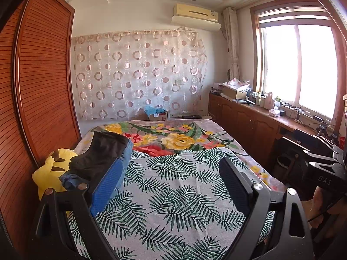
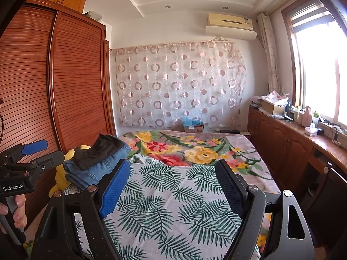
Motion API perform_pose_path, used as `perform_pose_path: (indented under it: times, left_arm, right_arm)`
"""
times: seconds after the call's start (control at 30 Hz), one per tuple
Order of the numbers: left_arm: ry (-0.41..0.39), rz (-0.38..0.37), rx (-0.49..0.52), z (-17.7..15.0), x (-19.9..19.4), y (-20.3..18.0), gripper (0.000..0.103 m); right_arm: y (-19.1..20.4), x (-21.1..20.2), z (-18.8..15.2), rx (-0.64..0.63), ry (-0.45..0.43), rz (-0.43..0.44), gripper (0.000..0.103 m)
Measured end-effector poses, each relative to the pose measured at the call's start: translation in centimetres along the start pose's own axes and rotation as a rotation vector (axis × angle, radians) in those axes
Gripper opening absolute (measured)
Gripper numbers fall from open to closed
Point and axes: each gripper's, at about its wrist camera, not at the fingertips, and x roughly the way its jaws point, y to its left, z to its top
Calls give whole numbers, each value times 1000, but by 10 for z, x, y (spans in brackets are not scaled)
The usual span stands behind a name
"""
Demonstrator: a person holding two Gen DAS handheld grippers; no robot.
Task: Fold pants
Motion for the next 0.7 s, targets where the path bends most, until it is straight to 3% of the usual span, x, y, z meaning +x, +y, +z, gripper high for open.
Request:
perform_pose_path:
  times: [0.7]
  left_arm:
    - [-2, 18, -6, -2, -3, 9, 91]
  right_arm:
    - [-1, 1, -1, 2, 3, -2, 83]
